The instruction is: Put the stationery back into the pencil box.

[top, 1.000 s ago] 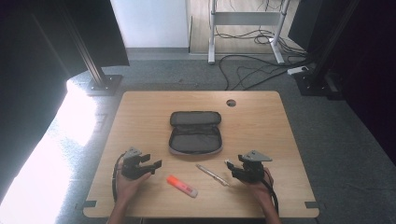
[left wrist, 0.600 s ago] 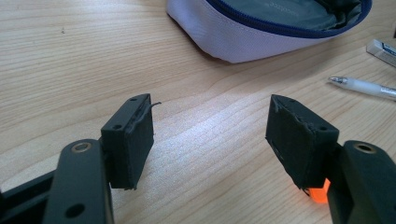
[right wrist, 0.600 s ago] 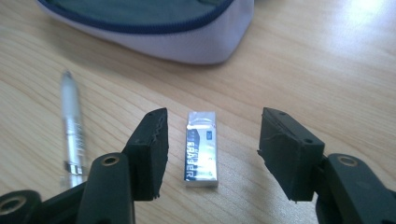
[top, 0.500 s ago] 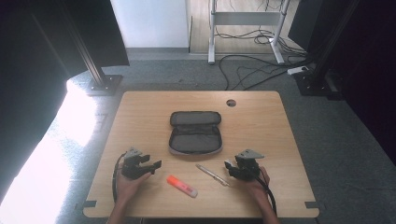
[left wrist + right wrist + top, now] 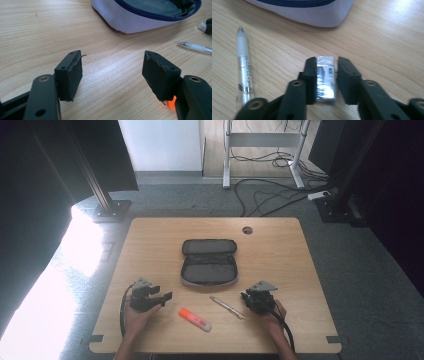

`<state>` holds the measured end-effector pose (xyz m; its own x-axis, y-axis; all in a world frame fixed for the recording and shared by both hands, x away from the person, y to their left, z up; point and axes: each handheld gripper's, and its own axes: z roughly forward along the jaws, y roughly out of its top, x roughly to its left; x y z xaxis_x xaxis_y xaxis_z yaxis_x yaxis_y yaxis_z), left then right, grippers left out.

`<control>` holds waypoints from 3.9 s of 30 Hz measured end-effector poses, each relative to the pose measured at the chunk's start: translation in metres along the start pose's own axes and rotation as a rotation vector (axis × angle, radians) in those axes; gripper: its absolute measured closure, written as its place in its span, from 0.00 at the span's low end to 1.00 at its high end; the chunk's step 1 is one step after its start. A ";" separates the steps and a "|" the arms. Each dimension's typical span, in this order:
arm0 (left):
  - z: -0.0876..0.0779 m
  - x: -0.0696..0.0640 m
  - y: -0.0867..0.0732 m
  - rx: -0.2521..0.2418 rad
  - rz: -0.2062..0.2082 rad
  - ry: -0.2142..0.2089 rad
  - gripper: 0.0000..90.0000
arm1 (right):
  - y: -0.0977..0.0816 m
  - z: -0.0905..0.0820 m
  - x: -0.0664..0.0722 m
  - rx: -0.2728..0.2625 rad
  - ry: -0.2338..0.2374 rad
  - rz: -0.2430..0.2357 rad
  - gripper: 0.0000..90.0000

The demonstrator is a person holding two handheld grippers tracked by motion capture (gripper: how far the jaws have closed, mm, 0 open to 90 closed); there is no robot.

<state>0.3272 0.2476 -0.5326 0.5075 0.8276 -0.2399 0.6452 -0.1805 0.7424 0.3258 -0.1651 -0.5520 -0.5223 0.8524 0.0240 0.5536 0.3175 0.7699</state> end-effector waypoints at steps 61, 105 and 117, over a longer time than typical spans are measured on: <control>-0.002 -0.001 -0.003 -0.001 -0.001 0.015 0.37 | 0.019 -0.033 -0.011 -0.202 0.014 0.096 0.81; -0.003 -0.004 -0.003 -0.003 0.001 -0.018 0.37 | 0.069 -0.001 -0.001 -0.175 -0.002 0.070 0.81; -0.001 -0.002 -0.003 0.007 0.002 -0.016 0.37 | 0.079 0.011 0.004 -0.161 0.004 0.064 0.81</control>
<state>0.3236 0.2470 -0.5334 0.5177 0.8186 -0.2488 0.6482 -0.1855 0.7385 0.3746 -0.1321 -0.4978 -0.4917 0.8672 0.0786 0.4750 0.1915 0.8589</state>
